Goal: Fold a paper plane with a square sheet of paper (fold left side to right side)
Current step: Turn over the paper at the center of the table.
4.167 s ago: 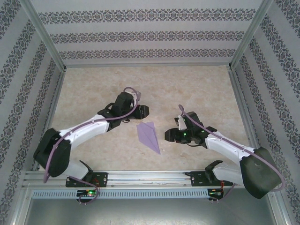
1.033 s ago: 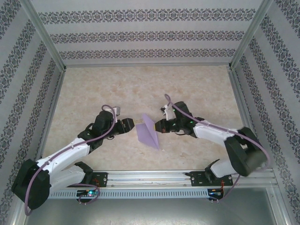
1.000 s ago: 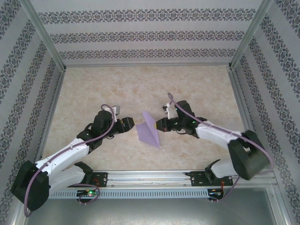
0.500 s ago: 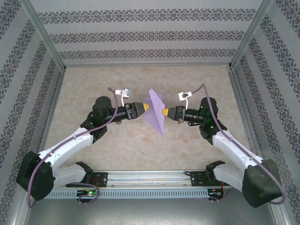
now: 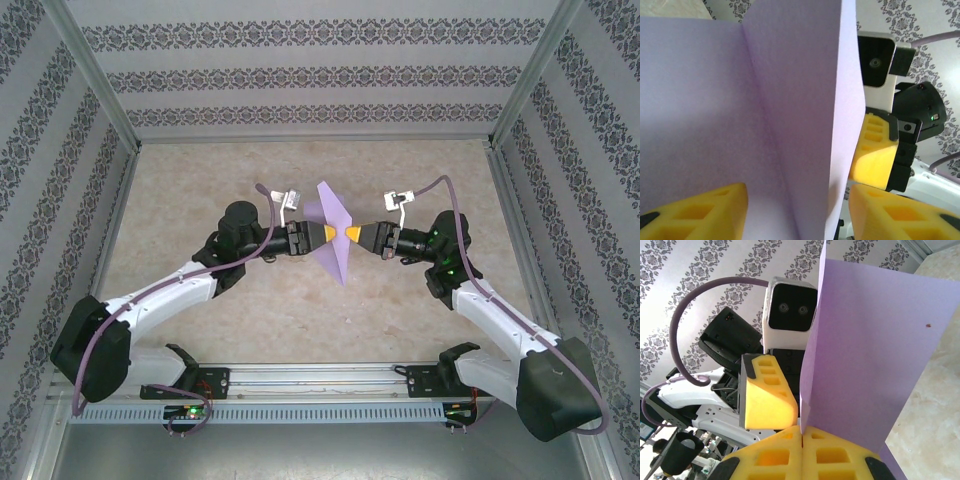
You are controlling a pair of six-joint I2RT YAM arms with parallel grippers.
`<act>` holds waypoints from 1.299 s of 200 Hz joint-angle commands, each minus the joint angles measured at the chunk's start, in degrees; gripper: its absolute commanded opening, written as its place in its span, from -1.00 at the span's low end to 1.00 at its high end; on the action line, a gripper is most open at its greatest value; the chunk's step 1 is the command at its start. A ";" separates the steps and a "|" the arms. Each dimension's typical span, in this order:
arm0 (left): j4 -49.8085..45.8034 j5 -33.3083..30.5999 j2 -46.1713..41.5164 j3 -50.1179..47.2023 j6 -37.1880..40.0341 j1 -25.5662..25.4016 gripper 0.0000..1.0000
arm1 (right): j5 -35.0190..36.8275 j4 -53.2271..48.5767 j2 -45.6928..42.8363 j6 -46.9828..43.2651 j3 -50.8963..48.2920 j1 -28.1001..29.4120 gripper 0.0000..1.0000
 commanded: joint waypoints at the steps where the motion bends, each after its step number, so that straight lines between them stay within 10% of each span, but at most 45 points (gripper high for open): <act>1: 4.64 0.98 0.18 1.93 -0.34 -0.57 -0.03 | -0.13 2.97 0.51 0.43 -1.18 0.59 -1.00; 117: 5.10 -1.48 1.46 1.63 -0.14 -0.63 -1.00 | 1.95 1.43 -0.71 0.23 -3.36 -0.95 -0.79; 260: 4.97 -12.56 -1.94 -4.54 1.71 -0.76 -1.00 | 12.84 -36.21 -21.03 -9.69 -6.09 -11.99 0.57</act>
